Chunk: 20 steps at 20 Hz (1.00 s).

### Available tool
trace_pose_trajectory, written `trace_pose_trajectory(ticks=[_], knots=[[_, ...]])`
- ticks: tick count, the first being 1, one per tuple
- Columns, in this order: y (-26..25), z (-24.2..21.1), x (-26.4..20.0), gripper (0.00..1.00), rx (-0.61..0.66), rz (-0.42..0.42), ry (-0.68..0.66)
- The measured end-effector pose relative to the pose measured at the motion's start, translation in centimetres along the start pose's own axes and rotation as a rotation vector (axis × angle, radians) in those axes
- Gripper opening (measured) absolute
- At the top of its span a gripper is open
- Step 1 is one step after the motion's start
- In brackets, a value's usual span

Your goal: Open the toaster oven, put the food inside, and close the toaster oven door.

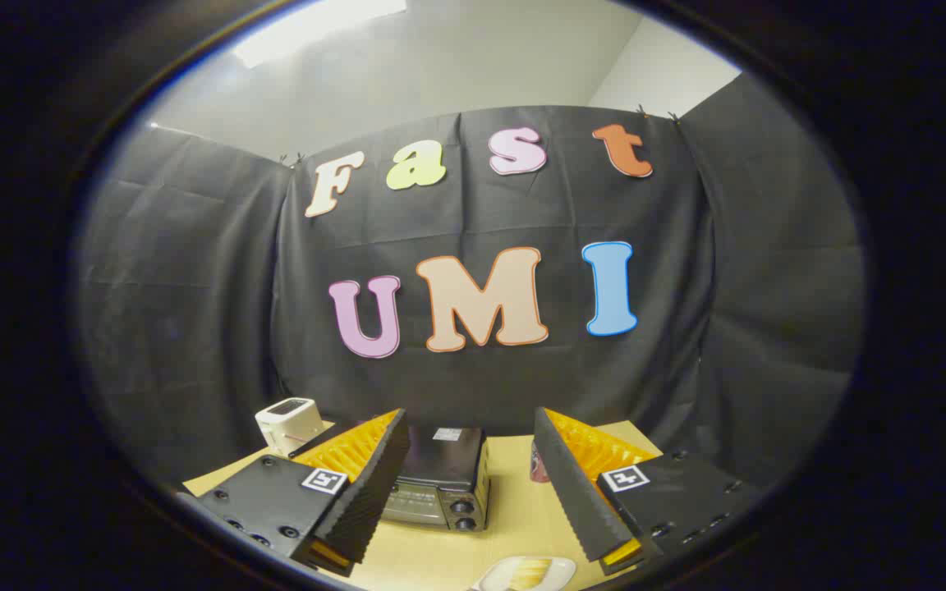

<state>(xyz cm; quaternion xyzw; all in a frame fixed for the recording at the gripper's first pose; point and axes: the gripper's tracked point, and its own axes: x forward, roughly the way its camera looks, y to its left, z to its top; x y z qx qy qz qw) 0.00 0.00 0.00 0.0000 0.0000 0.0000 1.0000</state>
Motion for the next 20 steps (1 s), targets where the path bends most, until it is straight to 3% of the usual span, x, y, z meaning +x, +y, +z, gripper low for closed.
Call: trace_pose_trajectory(ticks=[20], knots=[[3.2, -0.8, 1.8, 0.96, -0.043, 0.014, 0.014]])
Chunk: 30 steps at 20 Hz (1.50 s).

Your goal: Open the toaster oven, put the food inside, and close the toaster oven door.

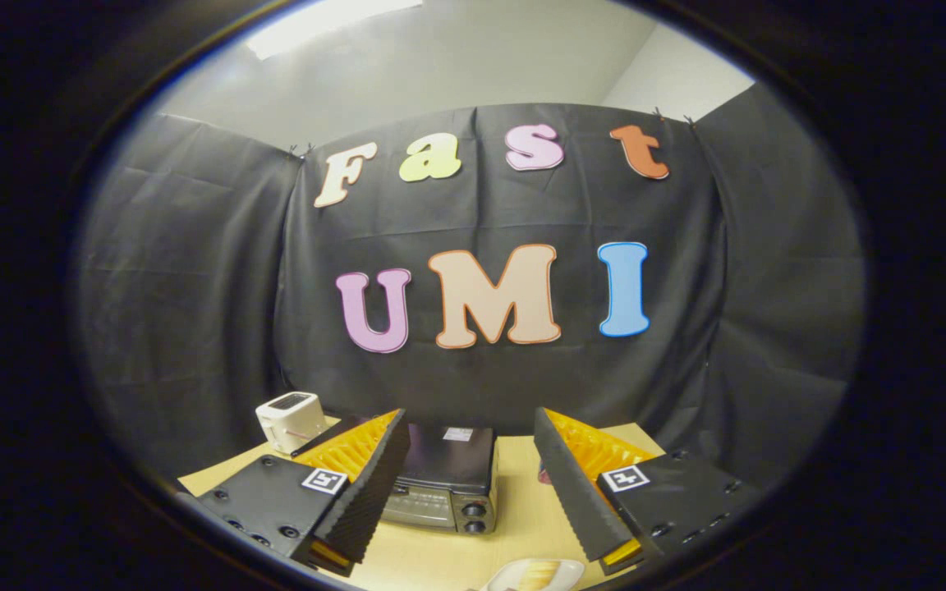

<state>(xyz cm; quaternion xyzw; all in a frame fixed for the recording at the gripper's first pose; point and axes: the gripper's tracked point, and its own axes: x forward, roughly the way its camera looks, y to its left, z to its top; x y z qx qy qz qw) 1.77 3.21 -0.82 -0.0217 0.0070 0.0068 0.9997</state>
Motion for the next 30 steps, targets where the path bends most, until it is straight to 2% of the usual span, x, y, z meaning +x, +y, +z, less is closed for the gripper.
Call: trace_pose_trajectory(ticks=[3, 8, 14, 26, 30], knots=[[1.1, -1.2, 1.0, 0.96, -0.016, 0.008, 0.017], [3.7, -3.0, 2.4, 0.96, 0.026, 0.055, 0.029], [7.0, -7.5, 5.0, 0.96, 0.07, 0.092, 0.053], [13.4, -15.5, 11.5, 0.95, 0.101, 0.005, 0.033], [14.5, -19.2, 13.3, 0.95, 0.117, -0.014, 0.086]])
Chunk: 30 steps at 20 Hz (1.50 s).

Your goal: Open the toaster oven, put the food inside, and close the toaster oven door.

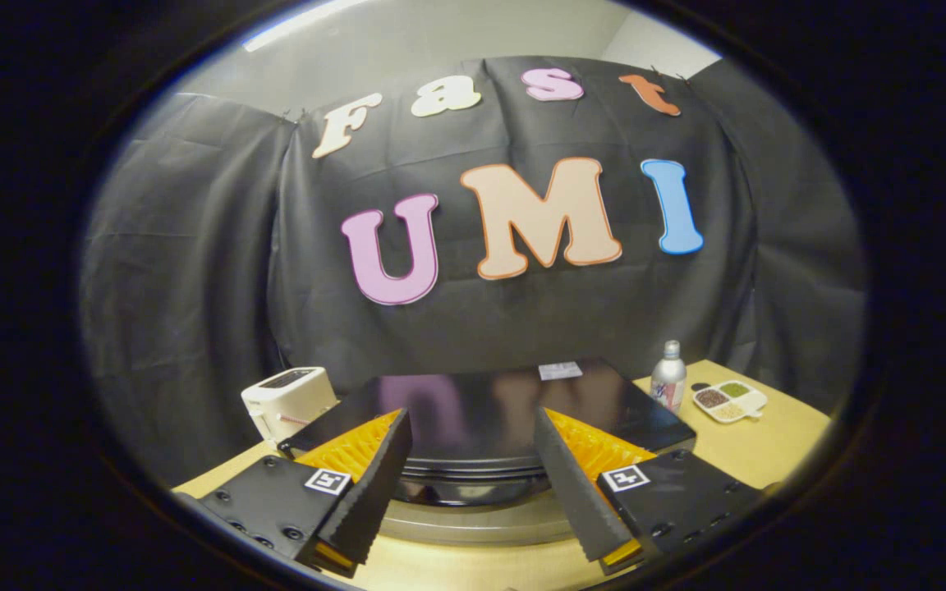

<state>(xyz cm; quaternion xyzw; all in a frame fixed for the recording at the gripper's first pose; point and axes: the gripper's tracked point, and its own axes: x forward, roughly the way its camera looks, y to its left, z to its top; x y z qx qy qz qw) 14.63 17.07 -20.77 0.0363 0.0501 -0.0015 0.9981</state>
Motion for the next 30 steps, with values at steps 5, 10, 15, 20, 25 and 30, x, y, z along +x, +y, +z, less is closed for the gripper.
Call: trace_pose_trajectory(ticks=[5, 10, 15, 20, 25, 30], knots=[[0.4, -0.9, 0.6, 0.95, -0.037, -0.015, -0.043], [0.3, -0.8, 0.1, 0.96, -0.03, 0.005, -0.16], [0.5, -1.4, -2.7, 0.96, -0.038, 0.015, -0.203], [0.4, -2.7, -6.1, 0.96, -0.062, -0.028, -0.186], [0.3, -4.9, -9.5, 0.95, -0.061, -0.023, -0.133], [0.1, -6.8, -11.7, 0.95, -0.059, 0.003, -0.058]])
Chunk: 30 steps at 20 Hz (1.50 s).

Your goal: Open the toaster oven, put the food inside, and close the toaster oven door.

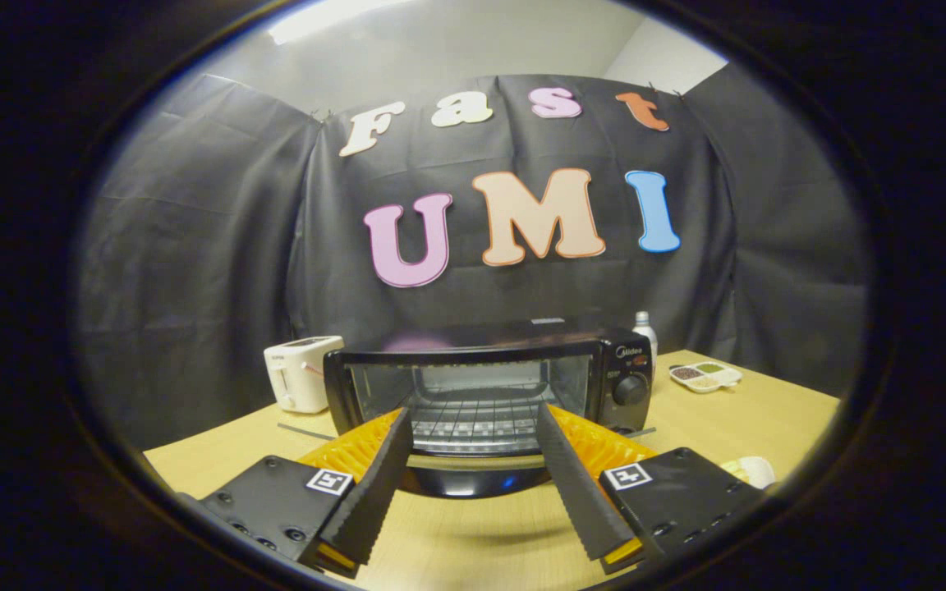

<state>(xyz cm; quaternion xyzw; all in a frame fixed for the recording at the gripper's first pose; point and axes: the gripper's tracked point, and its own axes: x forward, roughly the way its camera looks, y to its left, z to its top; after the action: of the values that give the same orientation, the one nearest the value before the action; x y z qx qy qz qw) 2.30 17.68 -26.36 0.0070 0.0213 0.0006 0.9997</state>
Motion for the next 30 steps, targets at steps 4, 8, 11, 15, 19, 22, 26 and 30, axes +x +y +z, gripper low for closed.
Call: trace_pose_trajectory(ticks=[4, 8, 11, 15, 19, 22, 26, 30], knots=[[-0.1, -1.5, -1.4, 0.95, 0.025, 0.02, 0.043], [-0.1, -2.9, -2.8, 0.95, 0.008, 0.026, 0.081], [-0.1, -4.0, -3.2, 0.96, 0.067, 0.048, 0.114], [-0.4, -6.7, -4.1, 0.97, 0.171, 0.04, 0.234], [-1.4, -9.3, -4.2, 0.97, 0.157, 0.011, 0.307], [-1.4, -11.6, -4.5, 0.97, 0.157, 0.002, 0.361], [-1.3, -11.5, -4.3, 0.97, 0.139, 0.011, 0.341], [-0.6, -10.6, -4.9, 0.97, 0.145, 0.097, 0.345]])
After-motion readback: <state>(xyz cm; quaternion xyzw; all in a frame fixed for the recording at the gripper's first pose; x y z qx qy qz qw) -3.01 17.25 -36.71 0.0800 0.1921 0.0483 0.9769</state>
